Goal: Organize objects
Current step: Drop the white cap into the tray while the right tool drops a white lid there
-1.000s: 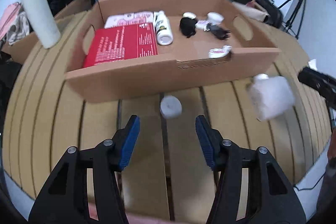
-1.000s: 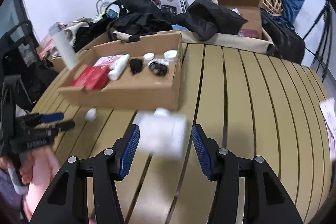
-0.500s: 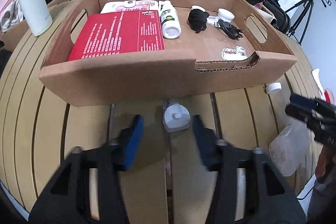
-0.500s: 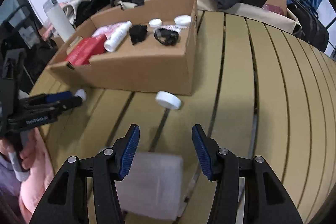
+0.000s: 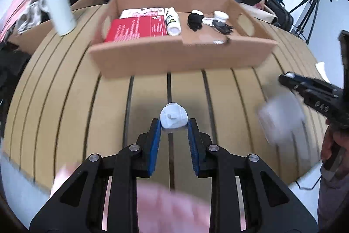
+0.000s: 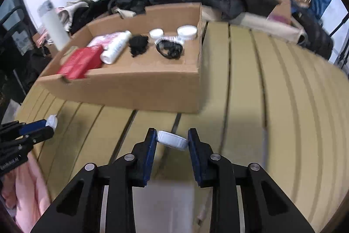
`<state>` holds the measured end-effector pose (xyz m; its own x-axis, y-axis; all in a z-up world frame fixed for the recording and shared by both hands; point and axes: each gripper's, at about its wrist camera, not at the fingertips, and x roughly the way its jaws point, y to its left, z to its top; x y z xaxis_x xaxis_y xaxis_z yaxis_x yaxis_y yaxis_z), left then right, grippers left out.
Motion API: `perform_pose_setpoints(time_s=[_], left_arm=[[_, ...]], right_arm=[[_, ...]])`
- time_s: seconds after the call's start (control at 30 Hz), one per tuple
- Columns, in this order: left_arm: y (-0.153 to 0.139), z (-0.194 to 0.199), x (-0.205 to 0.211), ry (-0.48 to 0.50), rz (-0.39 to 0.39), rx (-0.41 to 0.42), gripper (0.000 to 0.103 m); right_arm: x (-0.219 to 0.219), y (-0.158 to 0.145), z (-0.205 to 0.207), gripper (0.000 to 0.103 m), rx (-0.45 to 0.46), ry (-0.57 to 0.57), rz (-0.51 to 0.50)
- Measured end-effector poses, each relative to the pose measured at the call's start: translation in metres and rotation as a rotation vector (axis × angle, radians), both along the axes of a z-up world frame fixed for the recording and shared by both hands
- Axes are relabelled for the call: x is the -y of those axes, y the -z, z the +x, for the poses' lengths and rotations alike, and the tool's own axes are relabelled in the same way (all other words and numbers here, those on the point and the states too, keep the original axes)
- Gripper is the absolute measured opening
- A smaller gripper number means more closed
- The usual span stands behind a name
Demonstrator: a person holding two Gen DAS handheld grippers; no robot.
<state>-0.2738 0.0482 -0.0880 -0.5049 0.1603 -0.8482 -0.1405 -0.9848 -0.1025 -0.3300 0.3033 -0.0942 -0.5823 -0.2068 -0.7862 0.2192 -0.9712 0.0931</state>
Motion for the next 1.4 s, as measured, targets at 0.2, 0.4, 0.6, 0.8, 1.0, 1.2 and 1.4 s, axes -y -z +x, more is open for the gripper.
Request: perform_pose_setpoints(time_s=[0.2, 0.4, 0.6, 0.8, 1.0, 1.2, 1.4], left_arm=[[-0.026, 0.079, -0.003, 0.023, 0.086, -0.007, 0.022], [-0.043, 0.088, -0.015, 0.046, 0.052, -0.066, 0.022], [-0.065, 0.055, -0.004, 0.064, 0.103, -0.120, 0.022], [-0.073, -0.065, -0.002, 0.095, 0.236, -0.038, 0.022], [-0.028, -0.163, -0.020, 0.064, 0.168, 0.064, 0.022], [0.005, -0.201, -0.026, 0.082, 0.161, 0.090, 0.024], [-0.009, -0.188, -0.022, 0.103, 0.117, 0.035, 0.056]], right_arm=[[-0.002, -0.046, 0.117, 0.032, -0.045, -0.056, -0.092], [0.014, -0.050, 0.148, 0.032, -0.063, -0.098, -0.090], [0.020, -0.068, 0.126, 0.032, -0.097, -0.132, -0.115], [0.028, -0.093, 0.011, 0.032, -0.073, -0.179, -0.234], [0.054, -0.054, -0.126, 0.032, 0.103, -0.134, -0.182], [0.058, 0.005, -0.202, 0.033, 0.263, -0.007, -0.151], [0.065, -0.004, -0.200, 0.075, 0.226, -0.021, -0.153]])
